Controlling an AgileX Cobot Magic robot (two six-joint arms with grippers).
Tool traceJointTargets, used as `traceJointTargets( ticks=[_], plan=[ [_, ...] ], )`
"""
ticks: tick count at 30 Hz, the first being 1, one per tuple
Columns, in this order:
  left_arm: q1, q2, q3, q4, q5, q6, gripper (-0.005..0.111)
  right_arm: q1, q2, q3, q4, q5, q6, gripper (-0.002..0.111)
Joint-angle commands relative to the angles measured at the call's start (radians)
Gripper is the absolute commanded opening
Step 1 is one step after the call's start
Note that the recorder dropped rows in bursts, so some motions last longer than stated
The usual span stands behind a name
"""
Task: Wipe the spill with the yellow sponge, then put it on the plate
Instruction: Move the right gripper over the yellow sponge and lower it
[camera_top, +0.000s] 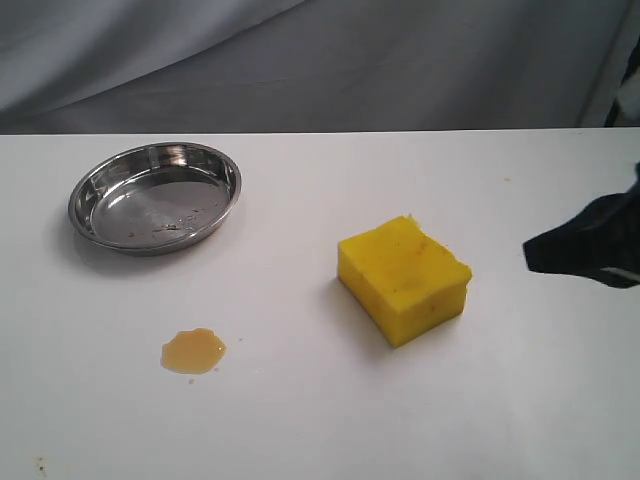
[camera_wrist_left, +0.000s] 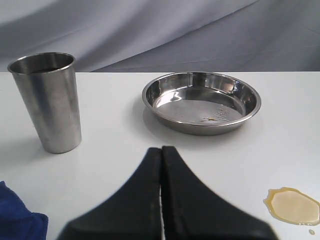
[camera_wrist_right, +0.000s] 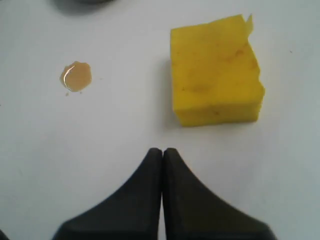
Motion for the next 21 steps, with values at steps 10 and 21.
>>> traceJointTargets(
  ticks=[10, 21],
  plan=[
    [-0.006, 0.004, 0.004, -0.002, -0.010, -0.003, 0.000, 0.337, 0.271, -0.005, -0.061, -0.548, 0.008, 0.000],
    [-0.006, 0.004, 0.004, -0.002, -0.010, -0.003, 0.000, 0.337, 0.405, -0.005, -0.083, -0.708, -0.007, 0.000]
  ],
)
